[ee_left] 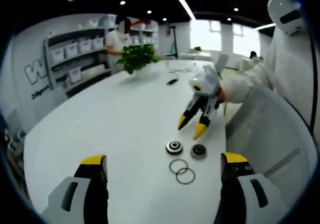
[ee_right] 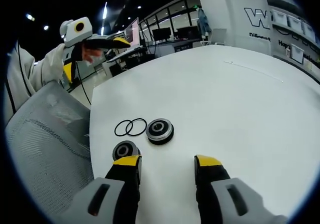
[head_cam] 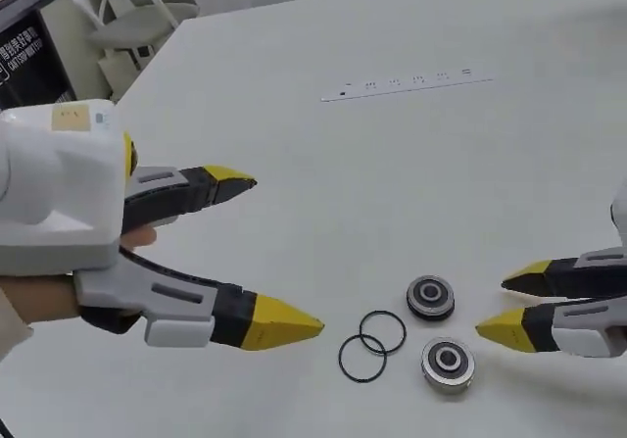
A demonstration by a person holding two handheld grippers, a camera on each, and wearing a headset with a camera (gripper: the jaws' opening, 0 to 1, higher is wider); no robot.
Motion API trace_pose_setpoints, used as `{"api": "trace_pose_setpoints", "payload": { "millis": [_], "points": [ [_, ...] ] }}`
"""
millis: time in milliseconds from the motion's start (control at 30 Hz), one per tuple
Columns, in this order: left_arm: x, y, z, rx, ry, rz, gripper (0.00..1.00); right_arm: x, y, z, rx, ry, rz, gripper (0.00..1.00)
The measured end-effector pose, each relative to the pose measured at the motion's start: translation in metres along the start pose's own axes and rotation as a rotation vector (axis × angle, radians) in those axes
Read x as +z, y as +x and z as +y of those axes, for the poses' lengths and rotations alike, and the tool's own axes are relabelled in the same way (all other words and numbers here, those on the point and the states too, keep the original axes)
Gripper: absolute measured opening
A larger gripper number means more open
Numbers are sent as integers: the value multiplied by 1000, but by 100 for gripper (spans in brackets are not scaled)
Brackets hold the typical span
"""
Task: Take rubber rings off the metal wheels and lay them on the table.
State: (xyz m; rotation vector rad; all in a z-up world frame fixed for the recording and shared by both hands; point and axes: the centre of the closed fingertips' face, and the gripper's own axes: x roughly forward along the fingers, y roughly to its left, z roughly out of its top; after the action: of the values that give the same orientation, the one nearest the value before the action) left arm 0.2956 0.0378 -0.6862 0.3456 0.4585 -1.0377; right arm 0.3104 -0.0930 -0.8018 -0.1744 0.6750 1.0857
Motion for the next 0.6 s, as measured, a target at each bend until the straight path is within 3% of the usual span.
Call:
{"api": "trace_pose_setpoints", "payload": {
  "millis": [367, 600],
  "points": [
    [5, 20, -2, -27, 5, -8, 95, 3, 1, -1, 3, -52, 9, 43],
    [9, 39, -11, -74, 26, -8, 89, 5, 1, -3, 3, -60, 7, 42]
  ]
}}
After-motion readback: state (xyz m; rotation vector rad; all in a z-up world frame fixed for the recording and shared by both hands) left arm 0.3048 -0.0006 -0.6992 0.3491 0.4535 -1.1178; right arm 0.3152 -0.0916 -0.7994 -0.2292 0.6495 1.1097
